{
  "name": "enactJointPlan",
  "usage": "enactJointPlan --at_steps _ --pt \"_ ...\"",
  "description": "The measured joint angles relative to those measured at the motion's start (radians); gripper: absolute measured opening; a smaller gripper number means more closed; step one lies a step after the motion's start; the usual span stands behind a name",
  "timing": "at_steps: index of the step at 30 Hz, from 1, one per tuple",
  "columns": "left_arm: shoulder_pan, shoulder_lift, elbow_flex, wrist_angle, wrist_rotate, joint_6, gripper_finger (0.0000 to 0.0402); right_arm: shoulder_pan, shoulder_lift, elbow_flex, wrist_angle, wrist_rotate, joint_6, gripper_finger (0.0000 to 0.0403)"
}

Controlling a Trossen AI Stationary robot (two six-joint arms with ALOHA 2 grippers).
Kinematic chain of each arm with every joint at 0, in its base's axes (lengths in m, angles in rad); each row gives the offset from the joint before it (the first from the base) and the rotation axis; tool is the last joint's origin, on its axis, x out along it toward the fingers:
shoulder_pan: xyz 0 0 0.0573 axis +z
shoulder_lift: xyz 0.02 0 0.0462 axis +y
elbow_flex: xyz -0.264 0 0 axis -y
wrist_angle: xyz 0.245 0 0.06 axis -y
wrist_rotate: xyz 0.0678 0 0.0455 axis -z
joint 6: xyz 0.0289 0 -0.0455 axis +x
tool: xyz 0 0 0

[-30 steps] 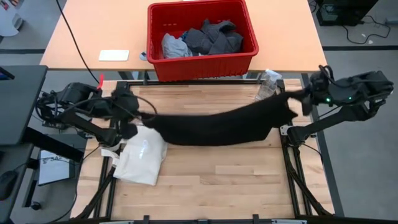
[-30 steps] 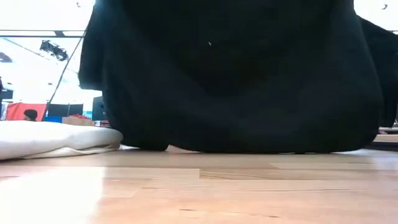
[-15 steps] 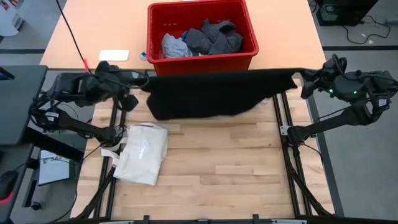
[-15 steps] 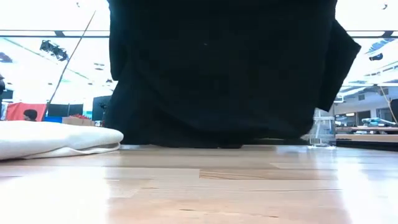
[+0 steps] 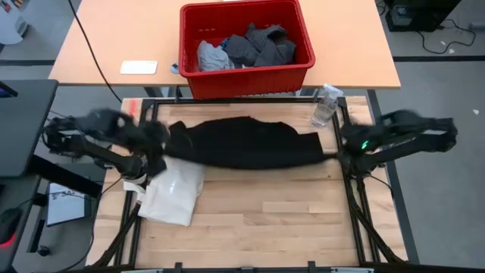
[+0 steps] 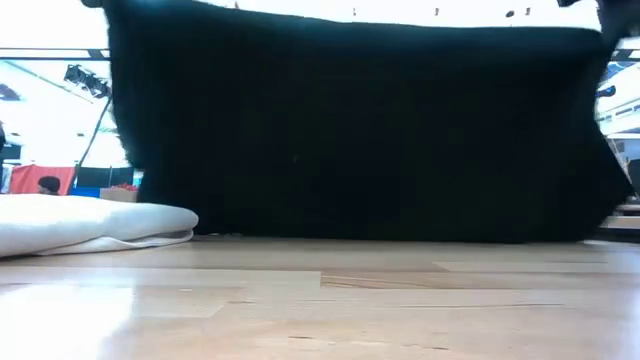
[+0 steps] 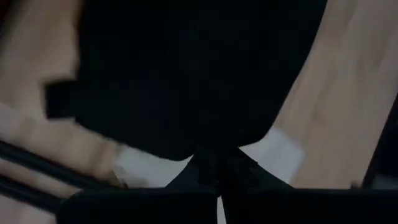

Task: Fold Laundry from Bin
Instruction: Fold the black shirt

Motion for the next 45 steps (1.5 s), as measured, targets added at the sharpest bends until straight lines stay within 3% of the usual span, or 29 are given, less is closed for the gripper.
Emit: enactJointPlan --at_steps 7,11,16,22,28,31,34,39,45 --pt "-0.308 0.002 -0.365 0.3 0.142 -0.322 0.0003 0.245 0.005 -0.35 0.442 -0.171 0.19 0.0008" --pt "-0.452 0.009 -0.508 0.503 0.149 -0.526 0.0004 0.421 0.06 -0.478 0.72 -0.197 0.349 0.0008" --pt "-0.561 0.048 -0.586 0.652 0.149 -0.669 0.0004 0.61 0.175 -0.541 0.893 -0.197 0.521 0.0008" --pt "-0.622 0.123 -0.592 0.7 0.148 -0.696 0.0016 0.765 0.324 -0.543 1.016 -0.206 0.628 0.0008" --pt "-0.609 0.139 -0.58 0.72 0.151 -0.711 0.0109 0.835 0.431 -0.544 1.08 -0.189 0.693 0.0088" --pt "-0.589 0.138 -0.519 0.715 0.15 -0.684 0.0161 0.854 0.43 -0.543 1.112 -0.179 0.715 0.0135" --pt "-0.552 0.138 -0.444 0.655 0.124 -0.628 0.0194 0.859 0.39 -0.542 1.108 -0.104 0.733 0.0166" --pt "-0.427 0.137 -0.37 0.457 0.006 -0.466 0.0204 0.813 0.305 -0.541 0.995 0.063 0.7 0.0173" --pt "-0.131 0.138 -0.418 0.433 0.046 -0.065 0.02 0.653 0.241 -0.541 0.764 0.092 0.55 0.017"
